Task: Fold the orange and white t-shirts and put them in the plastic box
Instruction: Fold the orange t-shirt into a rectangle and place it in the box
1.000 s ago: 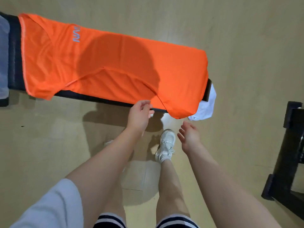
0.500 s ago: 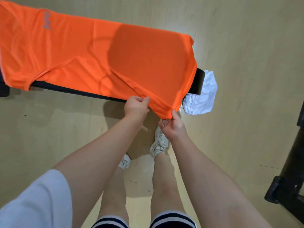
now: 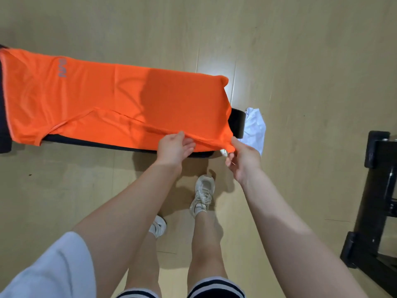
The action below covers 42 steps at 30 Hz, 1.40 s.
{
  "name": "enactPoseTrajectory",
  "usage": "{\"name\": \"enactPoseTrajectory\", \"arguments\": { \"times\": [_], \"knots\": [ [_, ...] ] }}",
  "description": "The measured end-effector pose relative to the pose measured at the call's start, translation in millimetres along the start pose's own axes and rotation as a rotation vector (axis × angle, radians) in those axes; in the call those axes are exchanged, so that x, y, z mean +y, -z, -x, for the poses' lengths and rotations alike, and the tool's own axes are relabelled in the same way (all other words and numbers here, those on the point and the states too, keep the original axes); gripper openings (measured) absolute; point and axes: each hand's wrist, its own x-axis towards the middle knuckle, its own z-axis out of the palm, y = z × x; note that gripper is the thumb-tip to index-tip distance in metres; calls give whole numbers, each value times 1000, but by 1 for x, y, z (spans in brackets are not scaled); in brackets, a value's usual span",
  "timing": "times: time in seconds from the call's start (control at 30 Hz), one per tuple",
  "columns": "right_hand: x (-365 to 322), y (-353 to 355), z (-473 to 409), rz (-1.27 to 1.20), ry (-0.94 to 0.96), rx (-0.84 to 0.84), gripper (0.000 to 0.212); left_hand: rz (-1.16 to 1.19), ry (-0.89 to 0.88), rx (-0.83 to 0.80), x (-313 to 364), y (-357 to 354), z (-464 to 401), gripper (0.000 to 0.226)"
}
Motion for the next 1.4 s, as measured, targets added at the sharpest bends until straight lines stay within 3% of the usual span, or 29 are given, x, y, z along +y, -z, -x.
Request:
{"name": "enactPoseTrajectory", "arguments": {
  "times": [0.03, 0.1, 0.2, 0.3, 0.4, 0.47, 0.57, 0.67, 0.73, 0.8, 0.9, 0.93, 1.0, 1.1, 1.23, 1.4],
  "knots": [
    [-8, -4, -2, -37, 19, -43, 8, -146, -101, -11, 5, -2, -4, 27],
    [-13, -10, -11, 13, 55, -119, 6, -677, -376, 12, 7, 3, -13, 29],
    [4, -8, -29, 457, 286, -29, 14, -1130, -600, 9, -2, 14, -28, 30],
    [18, -11, -43, 723, 493, -37, 38, -1297, -686, -36, -12, 20, -37, 36],
    [15, -19, -48, 714, 545, 31, 7, -1436, -800, -44, -20, 30, -40, 47],
    [15, -17, -51, 733, 564, 64, 24, -1519, -861, -56, -26, 37, -40, 55],
    [15, 0, -48, 646, 534, -62, 26, -1571, -829, -53, -28, 44, -42, 60],
    [9, 22, -48, 478, 410, -163, 15, -1637, -883, -50, -26, 47, -45, 48],
    [6, 32, -52, 452, 337, -156, 13, -1702, -902, -60, -24, 48, -45, 36],
    [10, 39, -57, 528, 295, -38, 21, -1743, -937, -56, -25, 50, -46, 31],
    [17, 36, -53, 736, 341, 244, 12, -1641, -941, -123, -22, 56, -35, 19],
    [18, 28, -44, 850, 400, 280, 21, -1595, -904, -143, -21, 58, -31, 22],
    [21, 4, -17, 1066, 618, 198, 27, -1538, -799, -130, -18, 68, -28, 36],
    [38, -44, 26, 1231, 861, -100, 29, -1315, -646, -23, -6, 94, -27, 36],
    [75, -111, 51, 1487, 881, -329, 26, -896, -366, 159, 20, 146, -35, 34],
    [115, -188, 60, 1706, 965, -330, 30, -370, -82, 326, 39, 225, -66, 42]
  ]
}}
